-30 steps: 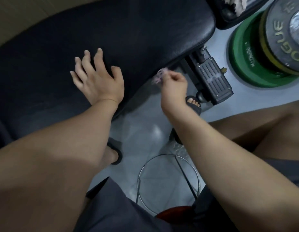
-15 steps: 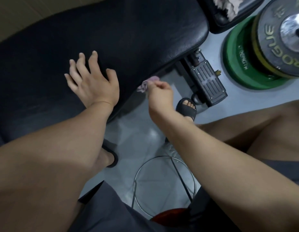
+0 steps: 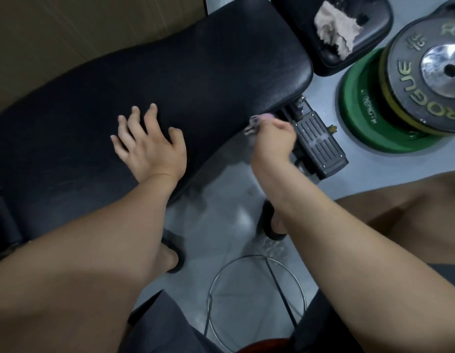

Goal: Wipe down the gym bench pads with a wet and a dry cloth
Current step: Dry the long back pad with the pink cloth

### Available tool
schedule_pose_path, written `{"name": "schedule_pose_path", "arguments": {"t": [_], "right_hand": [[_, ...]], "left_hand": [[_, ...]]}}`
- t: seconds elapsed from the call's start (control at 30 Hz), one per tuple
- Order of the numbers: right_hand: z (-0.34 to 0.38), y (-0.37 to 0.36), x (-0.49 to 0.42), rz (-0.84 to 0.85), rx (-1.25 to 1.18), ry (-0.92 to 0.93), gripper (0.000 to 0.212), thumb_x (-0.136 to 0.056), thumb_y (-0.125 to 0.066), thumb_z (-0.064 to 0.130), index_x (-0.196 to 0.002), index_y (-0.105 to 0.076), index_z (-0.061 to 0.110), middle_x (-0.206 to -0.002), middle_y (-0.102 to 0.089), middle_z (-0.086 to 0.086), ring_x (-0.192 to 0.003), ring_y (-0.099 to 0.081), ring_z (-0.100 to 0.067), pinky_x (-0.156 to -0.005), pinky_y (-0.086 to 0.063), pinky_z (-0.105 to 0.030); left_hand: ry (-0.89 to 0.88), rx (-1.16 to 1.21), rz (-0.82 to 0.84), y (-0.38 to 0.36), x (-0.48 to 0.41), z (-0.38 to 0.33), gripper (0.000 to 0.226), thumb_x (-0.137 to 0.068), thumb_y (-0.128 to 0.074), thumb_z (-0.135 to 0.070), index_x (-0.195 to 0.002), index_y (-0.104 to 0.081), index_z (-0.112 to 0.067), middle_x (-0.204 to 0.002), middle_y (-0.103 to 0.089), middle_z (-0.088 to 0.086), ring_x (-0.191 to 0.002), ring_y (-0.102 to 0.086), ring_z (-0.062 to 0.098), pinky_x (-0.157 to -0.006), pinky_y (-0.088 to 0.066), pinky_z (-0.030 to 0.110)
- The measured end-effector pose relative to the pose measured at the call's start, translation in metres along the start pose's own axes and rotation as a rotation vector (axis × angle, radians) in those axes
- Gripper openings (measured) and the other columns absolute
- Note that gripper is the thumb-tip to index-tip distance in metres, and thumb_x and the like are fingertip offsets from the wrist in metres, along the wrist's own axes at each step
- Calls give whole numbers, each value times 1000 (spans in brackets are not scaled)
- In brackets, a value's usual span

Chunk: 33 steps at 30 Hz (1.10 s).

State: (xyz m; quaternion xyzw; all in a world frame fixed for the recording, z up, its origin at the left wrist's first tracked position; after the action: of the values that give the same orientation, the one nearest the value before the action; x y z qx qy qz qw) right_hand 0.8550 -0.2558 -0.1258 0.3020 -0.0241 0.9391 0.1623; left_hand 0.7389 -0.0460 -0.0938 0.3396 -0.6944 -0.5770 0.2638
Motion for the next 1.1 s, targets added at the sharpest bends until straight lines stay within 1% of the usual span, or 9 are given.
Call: {"name": "schedule_pose_path", "arguments": {"t": [0.17, 0.27, 0.4, 0.57, 0.7, 0.83, 0.93, 1.03, 1.1], "right_hand": [[5, 2, 2, -9, -70, 20, 24, -94, -63, 4, -78, -53, 19, -80, -65, 0, -70, -59, -10, -64, -48, -15], [-8, -2, 18, 102, -106, -15, 21, -92, -65, 0, -80, -55, 14, -80, -65, 0, -72, -61, -10, -73, -51, -23], [32, 18, -30, -15, -174, 2, 18, -92, -58, 1, -79, -55, 14, -75, -60, 3, -61, -54, -9, -61, -46, -22], [25, 23, -26, 42, -148, 23, 18, -92, -61, 0, -94, -53, 16, -86, -62, 4, -75, -61, -10, -77, -48, -20], [21, 18, -22, 74, -242, -39, 16, -95, -54, -10, -98, -50, 5, -86, -61, -5, -53, -58, 9, -58, -44, -7], [61, 32, -65, -25, -336, -74, 19, -97, -48, -10, -115, -56, -12, -81, -58, -5, -42, -52, 6, -45, -38, -6], [60, 37, -60, -4, -240, -30, 21, -97, -51, -5, -116, -61, -7, -83, -61, 1, -55, -59, 9, -56, -44, -5], [56, 35, -46, 69, -7, 207, 14, -93, -60, 8, -103, -67, 15, -108, -66, -4, -91, -66, -4, -89, -54, -23], [71, 31, -45, 141, 162, 426, 18, -93, -61, 7, -107, -68, 16, -115, -61, -3, -101, -61, -8, -97, -50, -24]], "left_hand": [[-2, -35, 91, 1, -2, -3, 61, -95, -33, -47, -154, -29, -31, -166, -20, 5, -155, -6, 31, -122, -5, 60], [25, -42, 205, 3, -5, -5, 64, -96, -29, -47, -158, -23, -32, -168, -11, 4, -156, 1, 30, -123, 0, 59], [33, -142, 229, 16, -9, -19, 63, -94, -33, -42, -155, -24, -27, -167, -11, 5, -154, -3, 32, -121, 3, 62], [-62, 10, 240, 18, -16, -75, 60, -97, -42, -38, -154, -25, -32, -167, -9, 2, -154, -3, 28, -123, 0, 55], [-70, 25, 288, 8, -20, -95, 58, -101, -35, -44, -156, -21, -37, -168, -4, -3, -156, 4, 25, -123, 3, 54], [-79, -29, 296, 1, -23, -91, 58, -102, -30, -45, -158, -17, -37, -170, -2, -4, -156, 7, 24, -124, 5, 55], [-96, -52, 296, -8, -23, -84, 59, -102, -28, -46, -159, -15, -39, -170, -1, -4, -156, 9, 23, -124, 7, 54], [-68, -20, 248, -16, -18, -81, 58, -102, -26, -48, -159, -13, -42, -170, -2, -5, -157, 8, 23, -124, 6, 56], [-70, -18, 188, -17, -14, -82, 58, -102, -26, -49, -158, -16, -42, -170, -6, -4, -157, 5, 23, -125, 4, 55]]}}
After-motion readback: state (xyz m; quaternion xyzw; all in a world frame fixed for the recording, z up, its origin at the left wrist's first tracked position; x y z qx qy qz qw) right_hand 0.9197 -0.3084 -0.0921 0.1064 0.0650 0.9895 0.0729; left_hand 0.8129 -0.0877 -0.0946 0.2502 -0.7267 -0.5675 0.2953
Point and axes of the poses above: each hand's wrist, its own x-axis away from the middle knuckle, its own y-axis out of the back of the hand, z = x × y, the point moved 5 cm from there along -x, towards the middle knuckle
